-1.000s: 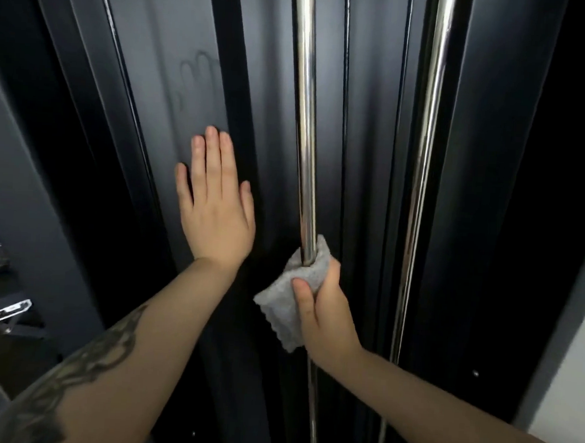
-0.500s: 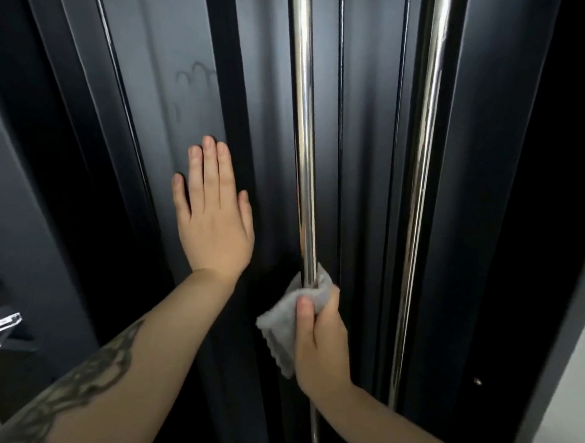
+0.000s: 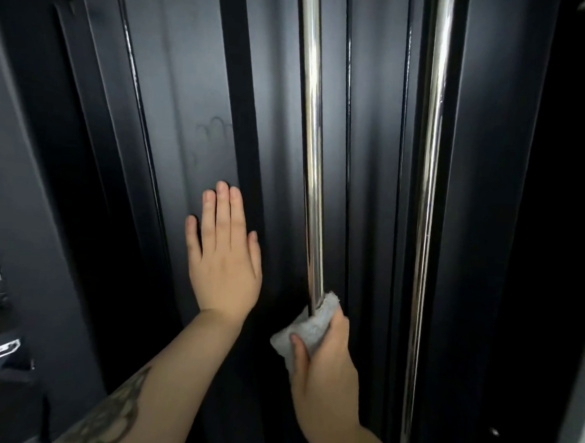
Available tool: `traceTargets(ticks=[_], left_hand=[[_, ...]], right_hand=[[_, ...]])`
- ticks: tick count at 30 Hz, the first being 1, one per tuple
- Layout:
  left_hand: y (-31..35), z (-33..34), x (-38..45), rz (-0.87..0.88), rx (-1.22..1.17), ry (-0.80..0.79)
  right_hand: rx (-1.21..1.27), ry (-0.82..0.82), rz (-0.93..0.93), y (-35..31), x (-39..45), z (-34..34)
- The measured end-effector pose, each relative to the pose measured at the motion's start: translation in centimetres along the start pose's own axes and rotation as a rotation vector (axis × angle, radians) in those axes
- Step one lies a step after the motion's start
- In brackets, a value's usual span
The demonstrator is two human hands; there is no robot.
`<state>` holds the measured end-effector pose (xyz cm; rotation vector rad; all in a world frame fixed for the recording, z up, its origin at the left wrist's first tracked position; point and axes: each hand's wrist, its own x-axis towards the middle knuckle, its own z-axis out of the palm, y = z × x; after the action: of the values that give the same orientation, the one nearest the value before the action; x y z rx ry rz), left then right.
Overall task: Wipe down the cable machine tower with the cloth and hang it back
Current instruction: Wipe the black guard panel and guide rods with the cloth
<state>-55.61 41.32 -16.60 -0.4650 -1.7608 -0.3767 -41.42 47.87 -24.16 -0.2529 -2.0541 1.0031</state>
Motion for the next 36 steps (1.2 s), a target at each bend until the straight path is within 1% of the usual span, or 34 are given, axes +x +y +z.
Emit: traceTargets(ticks=[1, 2, 4, 6, 7, 8, 9, 11, 13, 14, 16, 17, 20, 21, 22, 24, 27, 29, 31, 33, 35, 36], left_hand=[[0.0, 0.0, 0.1, -0.001, -0.002, 0.0], [0.0, 0.0, 0.1, -0.003, -0.002, 0.001], [-0.1, 0.1, 0.2, 0.001, 0.0, 0.002], [-0.1, 0.3, 0.2, 0.005, 0.001, 0.007], [-0.1, 0.3, 0.1, 0.006, 0.002, 0.012], [-0.1, 0.3, 0.0, 0.006, 0.0, 0.015], [-0.1, 0.3, 0.0, 0.01, -0.006, 0.024], [-0.2, 0.3, 0.1, 0.013, -0.016, 0.038], [-0.1, 0.2, 0.2, 0.01, -0.028, 0.036], [-0.1, 0.2, 0.2, 0.006, -0.033, 0.032], [-0.1, 0.2, 0.2, 0.0, -0.035, 0.024], [-0.1, 0.1, 0.2, -0.002, -0.034, 0.018], [-0.1, 0.1, 0.1, 0.004, -0.039, 0.011], [-0.1, 0.2, 0.1, 0.005, -0.041, 0.016], [-0.1, 0.2, 0.0, 0.005, -0.044, 0.021], [-0.1, 0.3, 0.2, 0.004, -0.052, 0.025], [-0.2, 0.1, 0.3, 0.004, -0.063, 0.017], [-0.2, 0.0, 0.2, 0.007, -0.07, 0.001], [-0.3, 0.1, 0.2, 0.011, -0.07, -0.001], [-0.4, 0.1, 0.1, 0.008, -0.064, -0.003], [-0.4, 0.2, -0.1, 0.011, -0.064, 0.0], [-0.4, 0.3, -0.1, 0.015, -0.06, 0.001]], right_hand=[[-0.016, 0.009, -0.036, -1.4, 1.3, -0.8], [-0.01, 0.063, -0.12, -3.1, 3.0, -1.6], [-0.035, 0.24, -0.311, -7.4, 7.7, -3.2], [-0.167, 0.416, -0.401, -10.9, 11.8, -4.2], [-0.246, 0.477, -0.423, -11.6, 12.8, -4.2], [-0.3, 0.493, -0.426, -11.4, 12.8, -4.0], [-0.318, 0.475, -0.422, -10.5, 12.0, -3.5], [-0.277, 0.417, -0.401, -7.1, 8.7, -1.9], [-0.254, 0.335, -0.392, -4.0, 5.2, -1.0], [-0.233, 0.287, -0.38, -3.6, 4.6, -1.2], [-0.138, 0.184, -0.314, -5.7, 6.5, -2.8], [-0.087, 0.186, -0.323, -7.4, 8.4, -3.6], [-0.037, 0.275, -0.396, -13.8, 14.6, -6.6], [-0.022, 0.298, -0.416, -14.8, 15.6, -6.9], [-0.031, 0.316, -0.431, -14.9, 15.7, -6.7], [-0.104, 0.324, -0.433, -12.3, 13.6, -5.3], [-0.084, 0.242, -0.41, -6.8, 8.0, -3.2], [-0.151, 0.212, -0.428, -6.0, 7.2, -3.1], [-0.184, 0.264, -0.471, -8.1, 9.6, -4.0], [-0.176, 0.4, -0.522, -11.9, 13.5, -5.3], [-0.171, 0.431, -0.53, -15.2, 16.3, -6.5], [-0.177, 0.435, -0.544, -15.7, 16.8, -6.6]])
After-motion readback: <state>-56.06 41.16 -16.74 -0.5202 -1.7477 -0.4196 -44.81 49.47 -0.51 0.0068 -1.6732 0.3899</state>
